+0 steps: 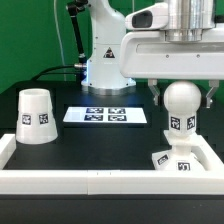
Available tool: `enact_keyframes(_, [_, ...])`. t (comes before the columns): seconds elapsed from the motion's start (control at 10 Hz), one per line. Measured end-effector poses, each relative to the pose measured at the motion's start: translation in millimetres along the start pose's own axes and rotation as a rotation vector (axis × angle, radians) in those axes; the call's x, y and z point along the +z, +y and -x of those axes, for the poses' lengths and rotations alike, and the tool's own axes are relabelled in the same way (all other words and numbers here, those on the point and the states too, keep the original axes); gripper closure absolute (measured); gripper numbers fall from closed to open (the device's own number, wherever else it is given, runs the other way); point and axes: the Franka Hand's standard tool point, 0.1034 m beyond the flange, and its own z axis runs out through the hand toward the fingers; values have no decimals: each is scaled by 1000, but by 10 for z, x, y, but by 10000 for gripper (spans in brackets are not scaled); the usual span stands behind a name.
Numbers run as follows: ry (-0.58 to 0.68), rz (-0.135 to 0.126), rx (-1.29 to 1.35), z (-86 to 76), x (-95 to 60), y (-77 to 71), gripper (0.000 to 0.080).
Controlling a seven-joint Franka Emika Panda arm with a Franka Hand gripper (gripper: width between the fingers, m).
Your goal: Assemble lamp
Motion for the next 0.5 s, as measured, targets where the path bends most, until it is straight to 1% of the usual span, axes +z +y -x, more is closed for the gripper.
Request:
enact_keyframes(0.4, [-18, -4, 387, 49, 9, -47, 220])
enact_keyframes(0.5, [-35, -4, 537, 75, 8, -65, 220])
